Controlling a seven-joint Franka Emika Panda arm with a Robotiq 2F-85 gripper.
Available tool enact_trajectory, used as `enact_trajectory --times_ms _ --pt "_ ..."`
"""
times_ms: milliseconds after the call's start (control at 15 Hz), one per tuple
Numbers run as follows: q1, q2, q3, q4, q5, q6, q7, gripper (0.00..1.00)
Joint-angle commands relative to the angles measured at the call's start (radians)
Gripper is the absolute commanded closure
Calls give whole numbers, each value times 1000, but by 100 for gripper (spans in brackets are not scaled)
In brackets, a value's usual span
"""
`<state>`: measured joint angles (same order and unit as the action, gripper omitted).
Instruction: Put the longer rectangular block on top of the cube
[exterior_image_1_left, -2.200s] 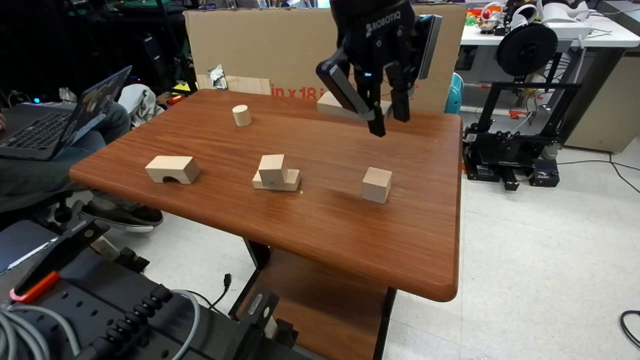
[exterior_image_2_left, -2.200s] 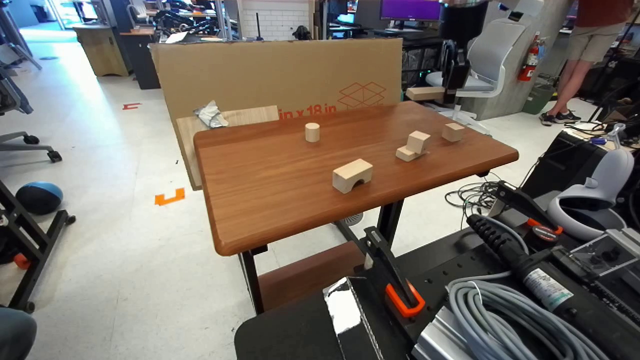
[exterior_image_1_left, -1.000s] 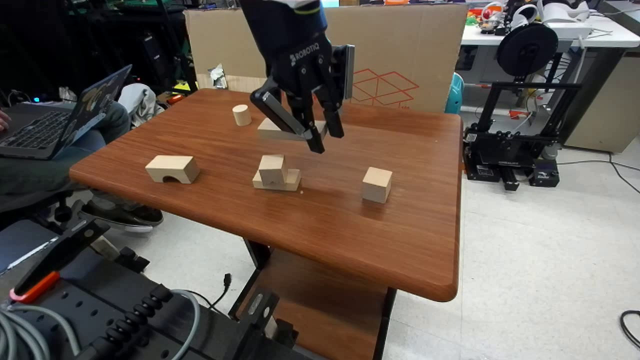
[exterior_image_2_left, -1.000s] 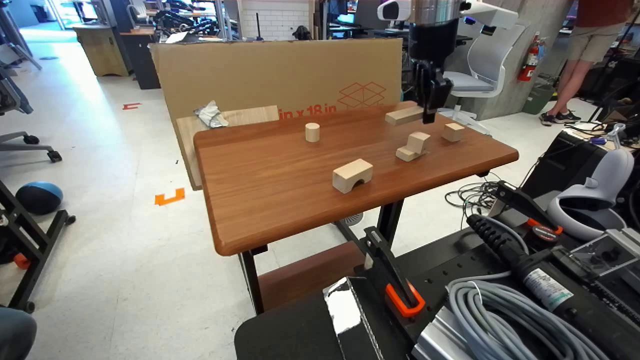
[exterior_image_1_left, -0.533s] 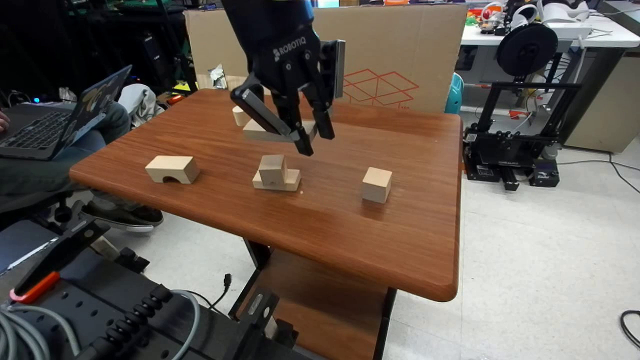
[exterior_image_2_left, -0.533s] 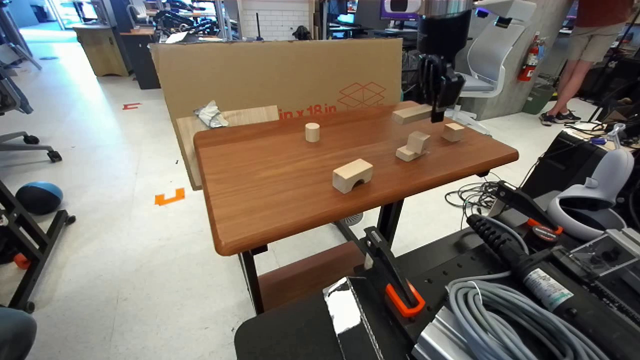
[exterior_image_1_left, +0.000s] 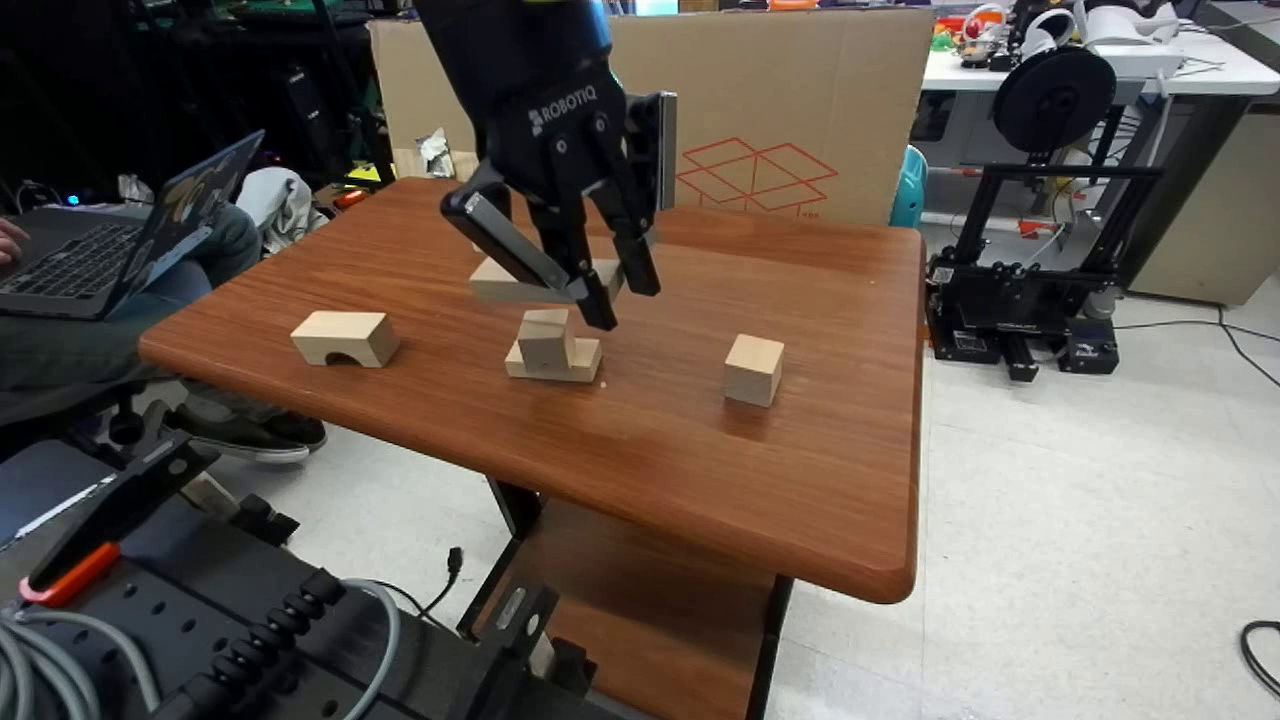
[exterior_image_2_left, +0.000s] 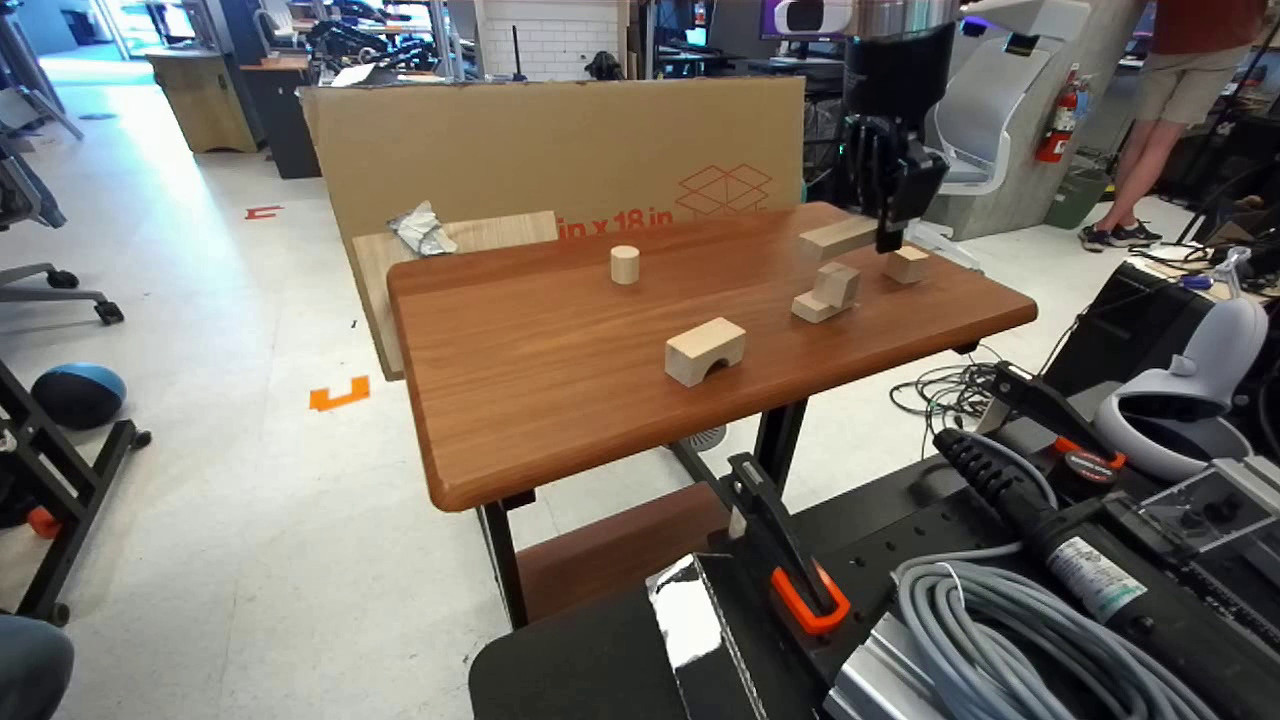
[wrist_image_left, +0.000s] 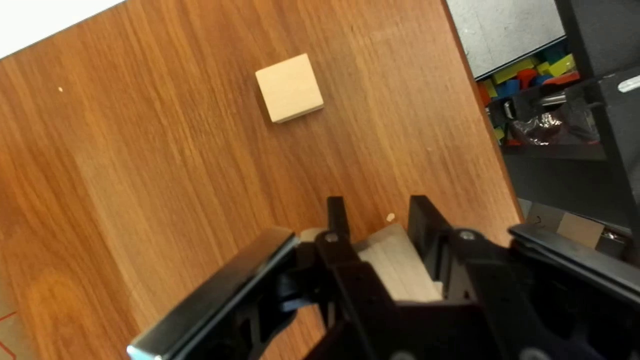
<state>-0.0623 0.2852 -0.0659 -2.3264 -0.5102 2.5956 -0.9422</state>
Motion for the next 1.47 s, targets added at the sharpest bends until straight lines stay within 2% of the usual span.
enact_trajectory --times_ms 0,600,1400 --pt "14 -7 -2 2 -41 -49 9 89" --pt "34 38 9 32 -57 -121 17 89" --pt "36 83 10 86 -57 -125 27 89"
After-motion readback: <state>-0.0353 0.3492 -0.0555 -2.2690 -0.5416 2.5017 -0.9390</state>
